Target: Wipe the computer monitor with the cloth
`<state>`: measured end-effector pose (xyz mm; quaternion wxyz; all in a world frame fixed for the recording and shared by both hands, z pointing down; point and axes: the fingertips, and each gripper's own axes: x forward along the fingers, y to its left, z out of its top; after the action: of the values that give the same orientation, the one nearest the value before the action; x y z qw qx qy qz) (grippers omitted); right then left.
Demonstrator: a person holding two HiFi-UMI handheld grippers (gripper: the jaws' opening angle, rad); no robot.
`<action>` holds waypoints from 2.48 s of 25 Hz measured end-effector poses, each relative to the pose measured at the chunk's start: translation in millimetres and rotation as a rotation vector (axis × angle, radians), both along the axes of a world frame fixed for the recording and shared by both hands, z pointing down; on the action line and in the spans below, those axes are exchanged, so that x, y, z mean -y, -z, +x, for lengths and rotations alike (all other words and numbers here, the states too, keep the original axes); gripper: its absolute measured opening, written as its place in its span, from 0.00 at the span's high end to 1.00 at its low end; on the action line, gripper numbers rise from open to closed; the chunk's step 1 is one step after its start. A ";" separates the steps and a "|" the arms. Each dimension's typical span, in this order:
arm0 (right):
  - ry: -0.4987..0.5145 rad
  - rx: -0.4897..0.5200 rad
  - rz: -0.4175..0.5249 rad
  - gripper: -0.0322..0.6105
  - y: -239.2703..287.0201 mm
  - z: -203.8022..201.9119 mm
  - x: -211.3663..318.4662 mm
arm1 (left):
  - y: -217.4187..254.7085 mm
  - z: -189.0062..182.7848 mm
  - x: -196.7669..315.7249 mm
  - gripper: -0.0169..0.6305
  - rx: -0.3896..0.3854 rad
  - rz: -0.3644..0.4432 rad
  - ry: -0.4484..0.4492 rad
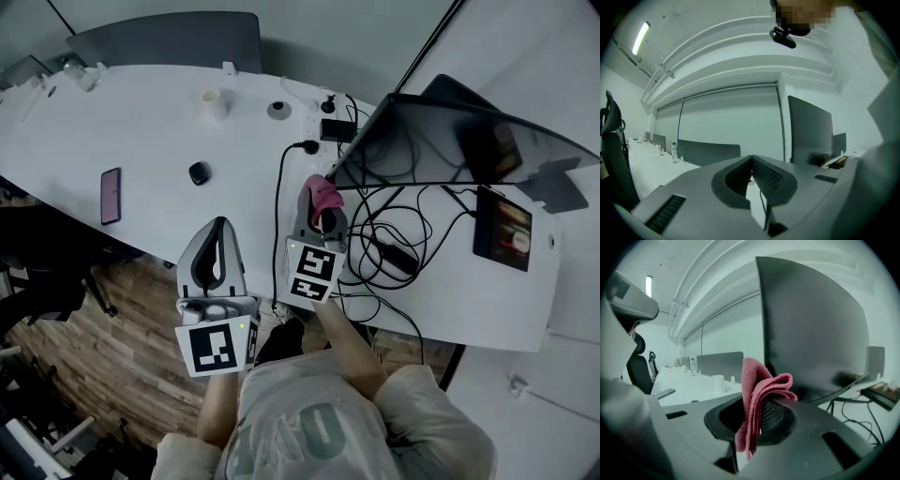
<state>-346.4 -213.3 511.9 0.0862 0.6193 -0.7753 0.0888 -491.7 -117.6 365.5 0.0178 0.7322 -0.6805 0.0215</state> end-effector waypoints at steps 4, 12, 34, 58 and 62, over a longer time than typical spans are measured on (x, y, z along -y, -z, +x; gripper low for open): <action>-0.010 0.024 0.136 0.87 64.7 -3.1 -3.5 | 14.6 -13.9 -1.5 0.95 0.036 -0.005 0.041; 0.048 0.009 0.432 0.87 233.8 -4.8 -19.8 | 71.6 -5.4 1.2 0.95 0.019 0.125 0.014; 0.298 -0.609 0.828 0.87 433.0 26.7 -64.2 | 149.6 37.1 8.8 0.95 0.010 0.309 -0.062; 0.802 -1.573 0.592 0.87 315.0 40.7 -18.2 | 133.6 106.3 6.4 0.95 -0.023 0.280 -0.047; 0.779 -1.591 0.575 0.87 314.0 85.5 -7.8 | 135.3 148.2 11.6 0.95 -0.024 0.312 -0.065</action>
<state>-260.9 -205.4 197.9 0.4592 0.1918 -0.6336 -0.5924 -343.5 -129.2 230.2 -0.0886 0.7481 -0.6511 -0.0927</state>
